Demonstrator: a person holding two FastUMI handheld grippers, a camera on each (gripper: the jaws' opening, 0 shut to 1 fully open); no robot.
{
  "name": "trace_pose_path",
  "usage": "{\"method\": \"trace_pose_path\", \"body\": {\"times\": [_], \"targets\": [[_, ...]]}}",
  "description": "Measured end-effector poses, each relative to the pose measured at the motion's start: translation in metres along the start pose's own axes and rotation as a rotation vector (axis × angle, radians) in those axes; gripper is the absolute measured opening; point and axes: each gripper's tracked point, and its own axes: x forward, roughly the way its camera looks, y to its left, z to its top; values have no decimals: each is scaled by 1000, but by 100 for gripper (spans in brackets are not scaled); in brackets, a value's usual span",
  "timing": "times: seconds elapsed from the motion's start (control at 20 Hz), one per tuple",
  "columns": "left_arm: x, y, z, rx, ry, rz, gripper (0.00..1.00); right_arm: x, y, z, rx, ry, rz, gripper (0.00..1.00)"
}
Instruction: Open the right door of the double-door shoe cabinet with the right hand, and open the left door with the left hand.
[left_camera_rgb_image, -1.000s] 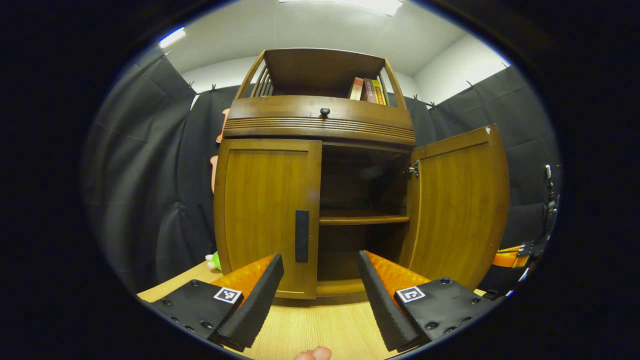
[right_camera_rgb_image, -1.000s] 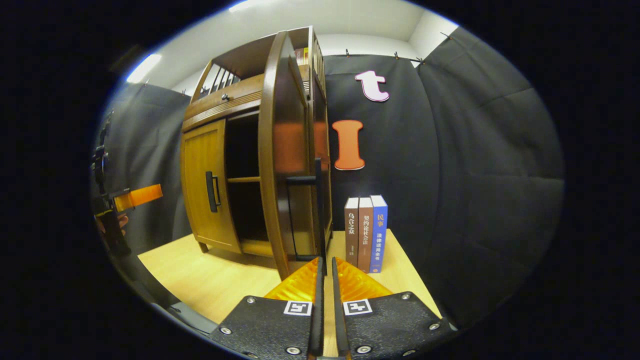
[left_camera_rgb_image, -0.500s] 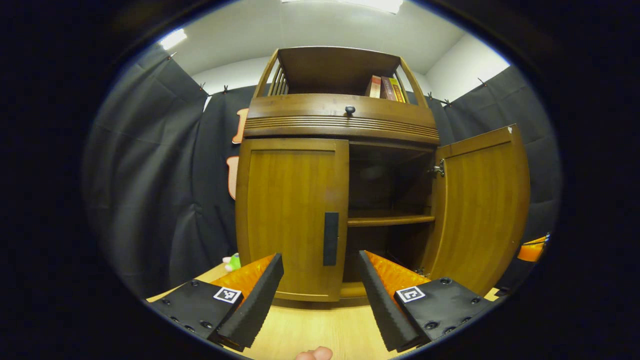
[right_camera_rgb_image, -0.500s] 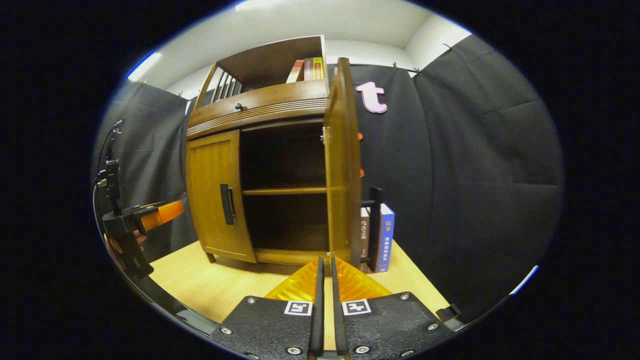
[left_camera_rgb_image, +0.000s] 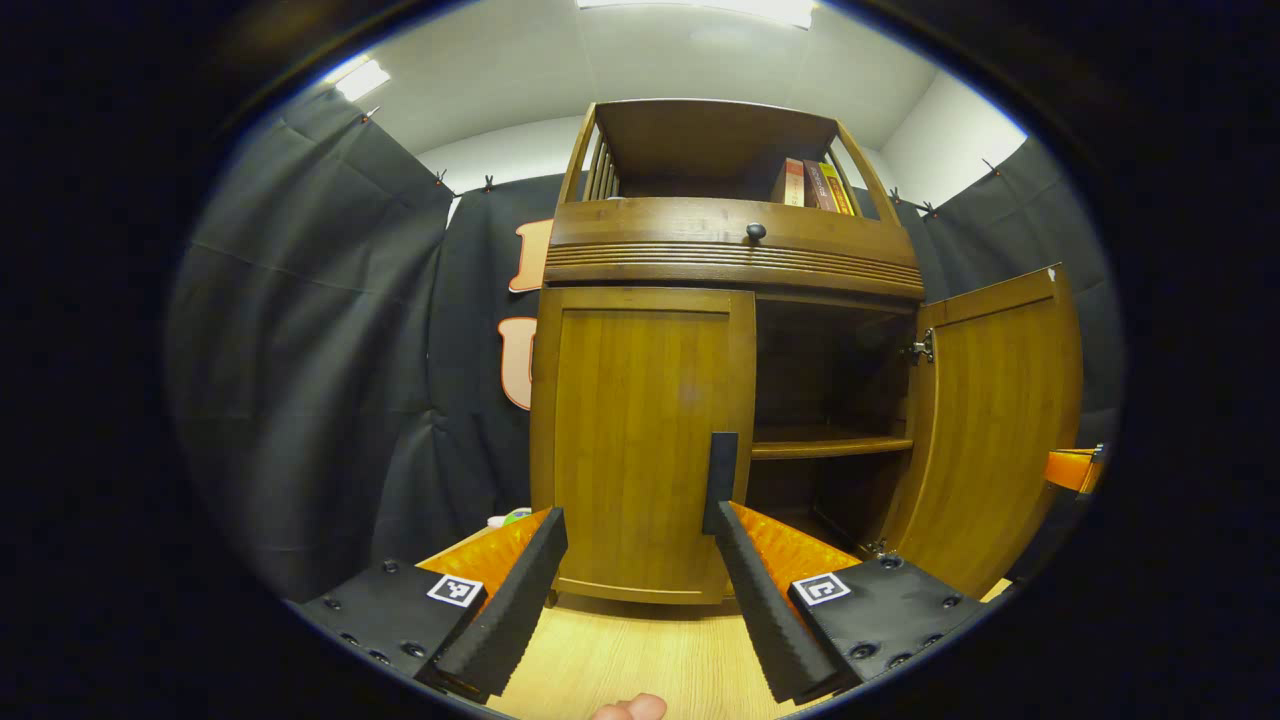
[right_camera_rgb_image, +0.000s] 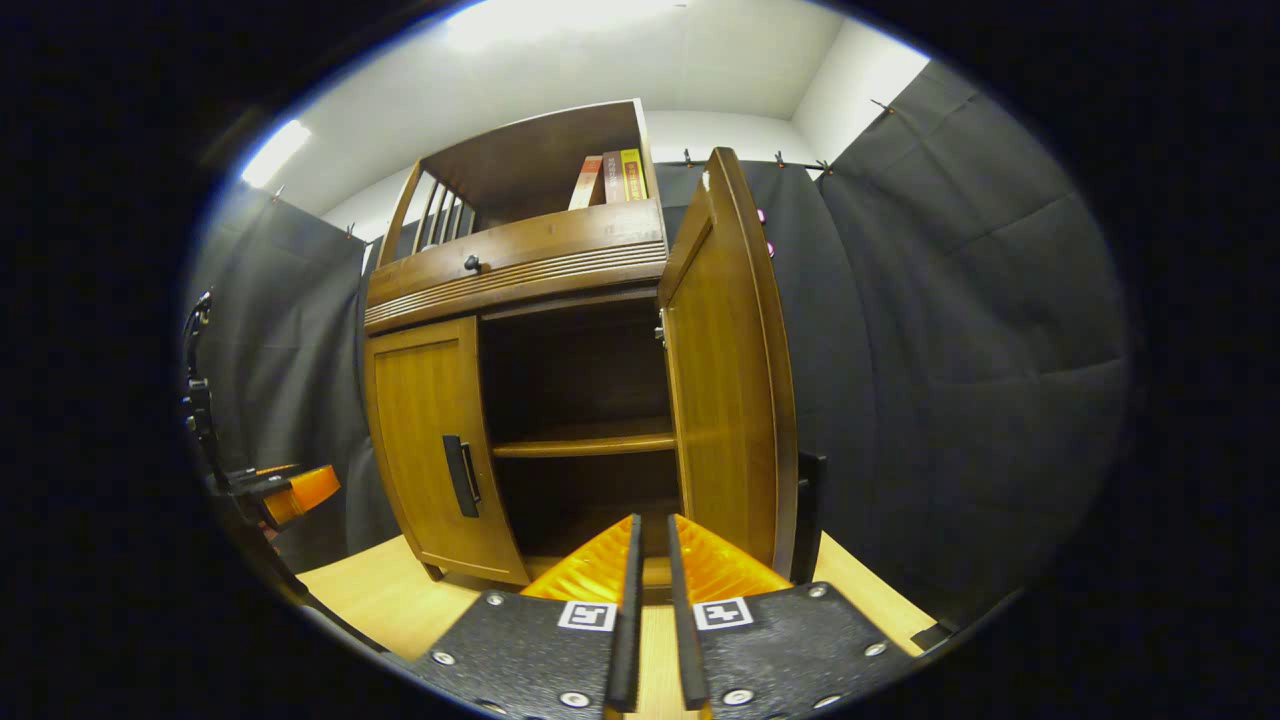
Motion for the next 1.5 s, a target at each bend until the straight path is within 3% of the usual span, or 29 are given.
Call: {"method": "trace_pose_path", "body": {"times": [0.05,0.1,0.2,0.4,0.45,0.5,0.55,0.75,0.95,1.15,1.5], "targets": [[1,1,2,-5,-3,4,94,1,1,-1,2,2,-2,37],[3,0,4,-10,-6,5,94,2,0,-4,-8,10,-7,22],[7,-2,7,-15,-10,0,95,2,-2,-9,-39,22,-15,66],[23,-10,7,-4,-13,-16,94,-6,2,-8,-65,23,-4,90],[28,-15,5,-6,-12,-23,94,-7,1,-9,-68,23,-10,100],[33,-21,4,-15,-12,-36,94,-7,2,-10,-68,25,-12,100],[40,-26,3,-26,-15,-49,94,-7,3,-11,-64,28,-10,92],[83,-35,-7,-52,-9,-59,95,-10,10,-14,-59,37,9,92],[136,-52,-20,15,-9,-74,94,-13,7,-12,-108,39,-4,92],[171,-85,-35,-1,9,-162,96,-19,4,-7,-127,21,-16,92],[224,-88,-72,34,91,-138,95,-29,-4,-1,-84,-8,-33,92]]}}
